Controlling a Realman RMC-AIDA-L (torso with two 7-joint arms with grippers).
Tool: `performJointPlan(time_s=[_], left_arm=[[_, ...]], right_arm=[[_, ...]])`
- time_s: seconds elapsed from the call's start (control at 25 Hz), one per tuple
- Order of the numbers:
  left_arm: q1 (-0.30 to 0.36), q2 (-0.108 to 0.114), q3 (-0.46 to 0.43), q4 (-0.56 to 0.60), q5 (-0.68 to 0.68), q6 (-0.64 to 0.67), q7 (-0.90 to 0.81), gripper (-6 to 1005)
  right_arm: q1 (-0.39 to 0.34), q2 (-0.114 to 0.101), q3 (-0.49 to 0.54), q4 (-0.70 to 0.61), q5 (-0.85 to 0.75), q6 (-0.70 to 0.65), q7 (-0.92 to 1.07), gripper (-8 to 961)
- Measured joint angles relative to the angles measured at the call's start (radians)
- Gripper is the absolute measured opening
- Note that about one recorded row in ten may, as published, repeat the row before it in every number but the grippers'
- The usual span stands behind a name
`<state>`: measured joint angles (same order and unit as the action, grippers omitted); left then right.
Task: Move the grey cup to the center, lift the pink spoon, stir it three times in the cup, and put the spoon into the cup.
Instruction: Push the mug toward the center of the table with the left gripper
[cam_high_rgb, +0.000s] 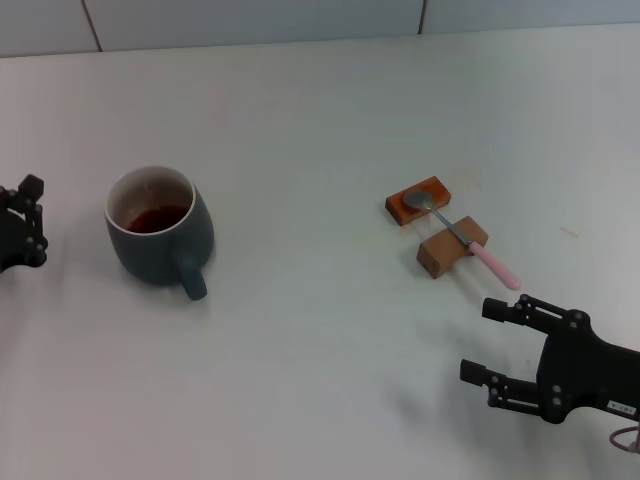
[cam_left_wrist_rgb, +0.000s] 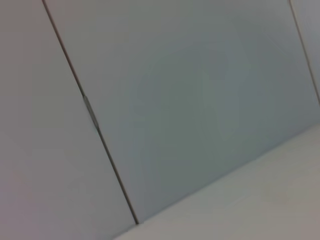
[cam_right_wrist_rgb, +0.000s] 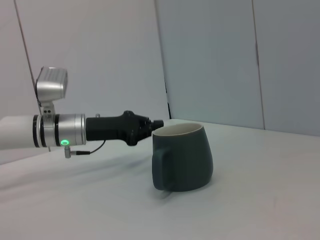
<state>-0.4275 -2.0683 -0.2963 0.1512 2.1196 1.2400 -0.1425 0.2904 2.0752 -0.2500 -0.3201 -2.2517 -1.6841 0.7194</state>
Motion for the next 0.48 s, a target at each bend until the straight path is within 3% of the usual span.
performJointPlan(time_s=[0.48], left_arm=[[-0.002, -0.001, 0.033, -0.067, 0.002, -0.047, 0.002, -2]], right_arm=[[0.007, -0.001, 0.000, 0.000, -0.008, 0.000, 0.000, 792]])
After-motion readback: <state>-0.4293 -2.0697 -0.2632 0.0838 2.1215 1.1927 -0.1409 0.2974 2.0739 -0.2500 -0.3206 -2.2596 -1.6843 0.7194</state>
